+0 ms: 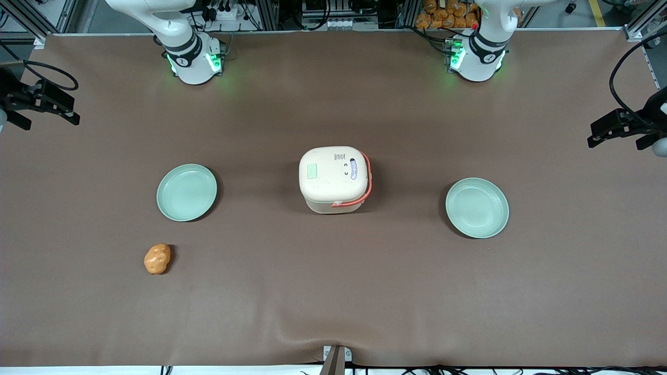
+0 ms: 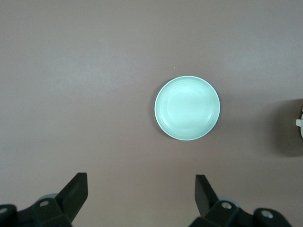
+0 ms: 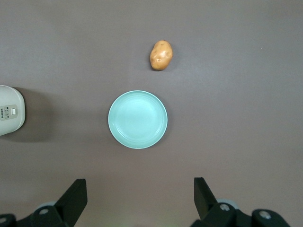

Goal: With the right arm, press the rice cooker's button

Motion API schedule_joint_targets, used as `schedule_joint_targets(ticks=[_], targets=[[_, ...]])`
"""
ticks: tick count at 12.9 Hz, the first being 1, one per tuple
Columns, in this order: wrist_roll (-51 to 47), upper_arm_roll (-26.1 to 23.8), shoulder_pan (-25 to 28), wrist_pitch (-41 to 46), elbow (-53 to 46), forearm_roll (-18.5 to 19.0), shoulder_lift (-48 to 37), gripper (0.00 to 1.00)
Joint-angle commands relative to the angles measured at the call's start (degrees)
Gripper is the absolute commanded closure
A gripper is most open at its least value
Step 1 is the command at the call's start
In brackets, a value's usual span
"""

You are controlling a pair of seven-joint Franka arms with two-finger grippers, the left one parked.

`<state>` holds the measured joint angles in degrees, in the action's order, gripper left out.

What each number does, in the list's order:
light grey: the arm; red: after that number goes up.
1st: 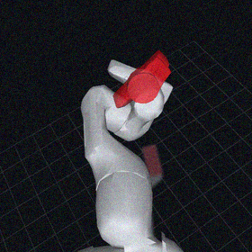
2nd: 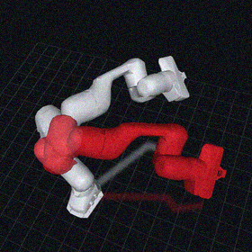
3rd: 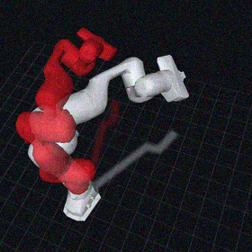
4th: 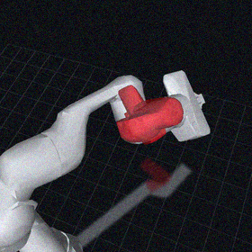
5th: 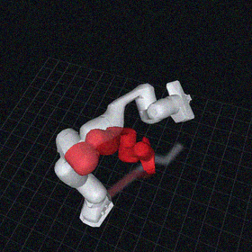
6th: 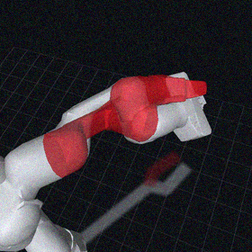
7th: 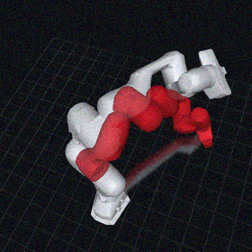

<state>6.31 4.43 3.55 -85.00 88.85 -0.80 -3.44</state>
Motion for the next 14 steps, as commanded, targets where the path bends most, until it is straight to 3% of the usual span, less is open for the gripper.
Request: schedule_joint_targets(ticks=[1,12,14], targets=[[-0.1,-0.7,-0.5,0.2,0.4,1.2,-0.9,0.00],[-0.2,-0.8,0.3,-0.3,-1.0,-0.1,1.3,0.00],[-0.4,-0.8,1.5,-0.7,-1.0,-2.5,1.6,0.00]])
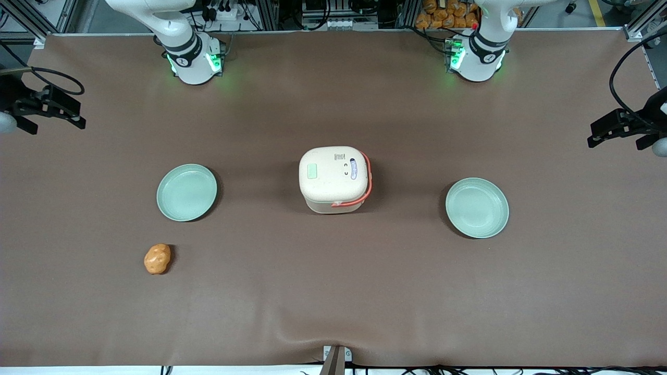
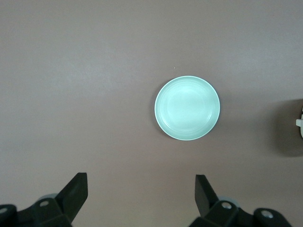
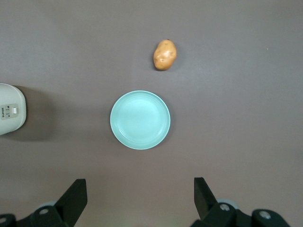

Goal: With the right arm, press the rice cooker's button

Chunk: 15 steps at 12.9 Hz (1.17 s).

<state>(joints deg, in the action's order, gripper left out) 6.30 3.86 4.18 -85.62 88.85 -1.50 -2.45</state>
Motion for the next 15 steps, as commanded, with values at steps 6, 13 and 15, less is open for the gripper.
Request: schedule_joint_targets(ticks=[6,13,15], targets=[[-16.9,-0.3,13.5,-1.8,-3.5,-1.4,2.3,0.00],[-24.5,-0.4,21.4,-2.8,-6.0,-0.2,3.5,0.00],[-27.0,-0.4,23.1,-3.3,-6.1,-0.2,4.0,0.00]])
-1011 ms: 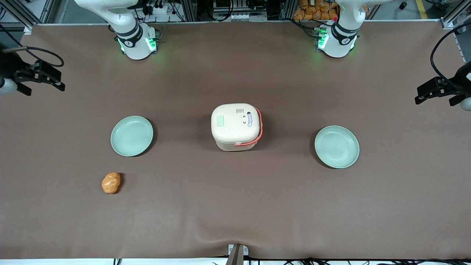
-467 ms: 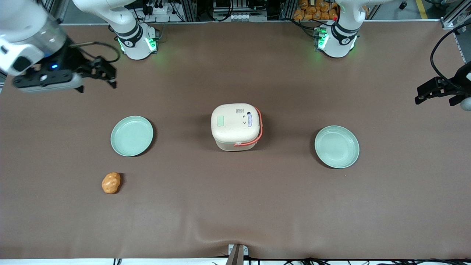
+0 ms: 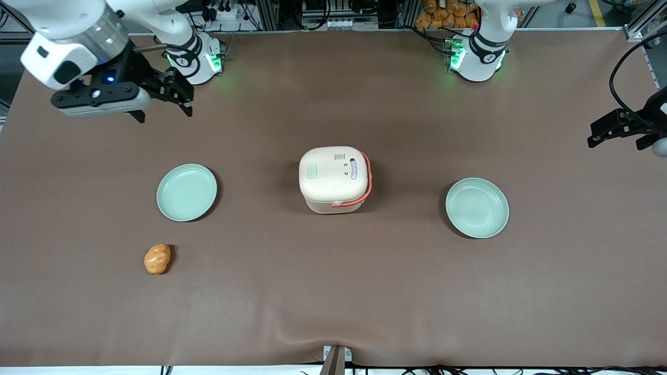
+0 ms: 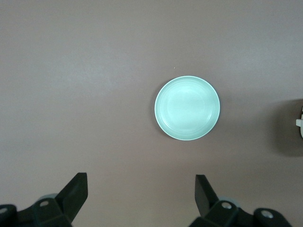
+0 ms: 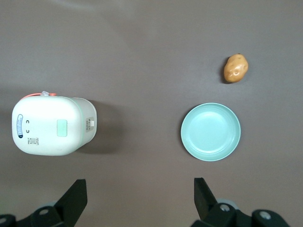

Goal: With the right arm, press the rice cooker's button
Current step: 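Move the closed right gripper over the rice cooker's green lid button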

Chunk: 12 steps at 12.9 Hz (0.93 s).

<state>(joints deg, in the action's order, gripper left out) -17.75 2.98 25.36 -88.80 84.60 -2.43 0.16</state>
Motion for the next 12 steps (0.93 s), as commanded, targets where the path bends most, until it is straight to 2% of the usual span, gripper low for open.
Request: schedule_joint_targets(ticks=[1,10,12], targets=[[-4.8,0.5,3.3,-0.6,-2.0,0.9,2.0,0.00],[-15.6,0.5,10.2,-2.6,-4.5,0.9,8.4,0.00],[-16.3,0.5,12.6,-3.7,-4.5,1.3,10.4,0.09]])
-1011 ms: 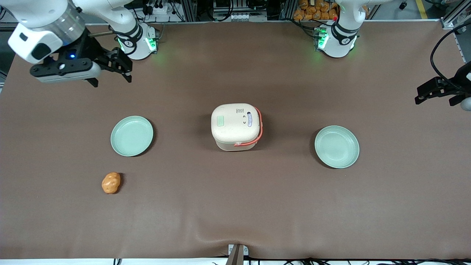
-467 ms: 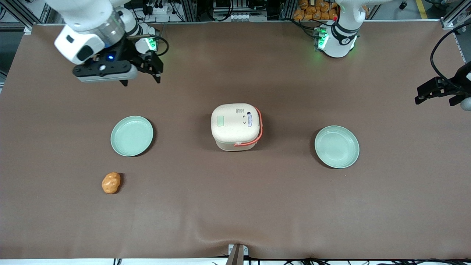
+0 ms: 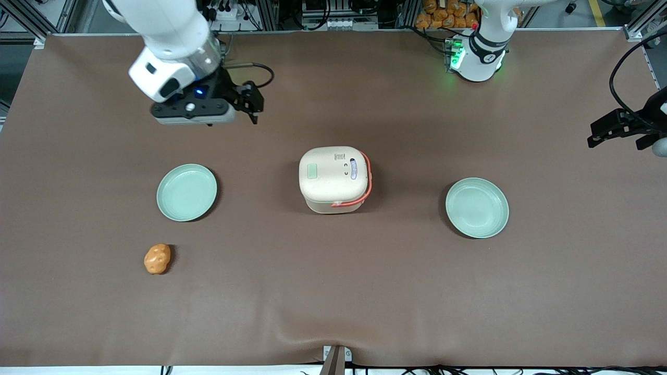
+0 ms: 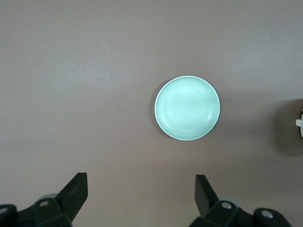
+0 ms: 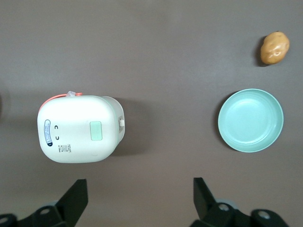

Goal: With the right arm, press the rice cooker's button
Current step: 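Move the closed right gripper over the rice cooker's green lid button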

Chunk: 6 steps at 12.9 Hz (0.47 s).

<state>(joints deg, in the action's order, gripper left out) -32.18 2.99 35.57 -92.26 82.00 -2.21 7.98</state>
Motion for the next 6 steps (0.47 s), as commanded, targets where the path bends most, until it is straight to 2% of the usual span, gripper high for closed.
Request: schedule_joint_targets(ticks=[1,3,6], targets=[[-3.3,0.5,3.0,-1.4,-1.8,1.0,3.5,0.15],[-5.8,0.5,4.8,-3.4,-1.8,1.0,6.3,0.24],[-6.0,0.5,7.1,-7.6,-1.8,0.3,11.0,0.58]])
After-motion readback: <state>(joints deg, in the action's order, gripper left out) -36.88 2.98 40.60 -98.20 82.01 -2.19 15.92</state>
